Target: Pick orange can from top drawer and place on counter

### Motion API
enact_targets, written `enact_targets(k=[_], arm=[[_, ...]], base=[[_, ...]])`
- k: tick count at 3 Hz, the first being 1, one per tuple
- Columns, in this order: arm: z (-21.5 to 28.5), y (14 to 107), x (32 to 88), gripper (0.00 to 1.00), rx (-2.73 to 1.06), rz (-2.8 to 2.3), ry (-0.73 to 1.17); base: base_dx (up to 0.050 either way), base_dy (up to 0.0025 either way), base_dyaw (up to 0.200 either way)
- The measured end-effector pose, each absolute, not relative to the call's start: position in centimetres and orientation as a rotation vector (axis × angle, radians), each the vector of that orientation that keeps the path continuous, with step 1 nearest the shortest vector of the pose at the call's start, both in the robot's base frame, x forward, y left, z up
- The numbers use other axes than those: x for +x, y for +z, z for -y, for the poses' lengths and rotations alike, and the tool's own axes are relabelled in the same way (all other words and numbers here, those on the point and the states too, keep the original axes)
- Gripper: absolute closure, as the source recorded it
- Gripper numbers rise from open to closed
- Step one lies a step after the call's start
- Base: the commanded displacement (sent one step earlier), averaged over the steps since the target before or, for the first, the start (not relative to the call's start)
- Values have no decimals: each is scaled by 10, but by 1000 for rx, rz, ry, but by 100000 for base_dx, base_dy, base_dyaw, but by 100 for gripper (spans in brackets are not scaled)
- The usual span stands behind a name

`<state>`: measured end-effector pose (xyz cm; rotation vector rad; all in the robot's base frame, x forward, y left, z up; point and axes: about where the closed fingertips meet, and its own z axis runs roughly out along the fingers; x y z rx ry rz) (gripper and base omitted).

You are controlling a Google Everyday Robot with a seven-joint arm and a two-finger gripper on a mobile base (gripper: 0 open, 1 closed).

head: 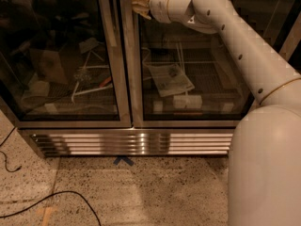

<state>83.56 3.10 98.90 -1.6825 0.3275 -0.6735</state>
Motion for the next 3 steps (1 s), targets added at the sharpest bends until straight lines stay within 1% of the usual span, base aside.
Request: enact_targets(k=[3], arm=[[-40,985,830,100,-1673,-292,-603]], base=[[0,0,0]])
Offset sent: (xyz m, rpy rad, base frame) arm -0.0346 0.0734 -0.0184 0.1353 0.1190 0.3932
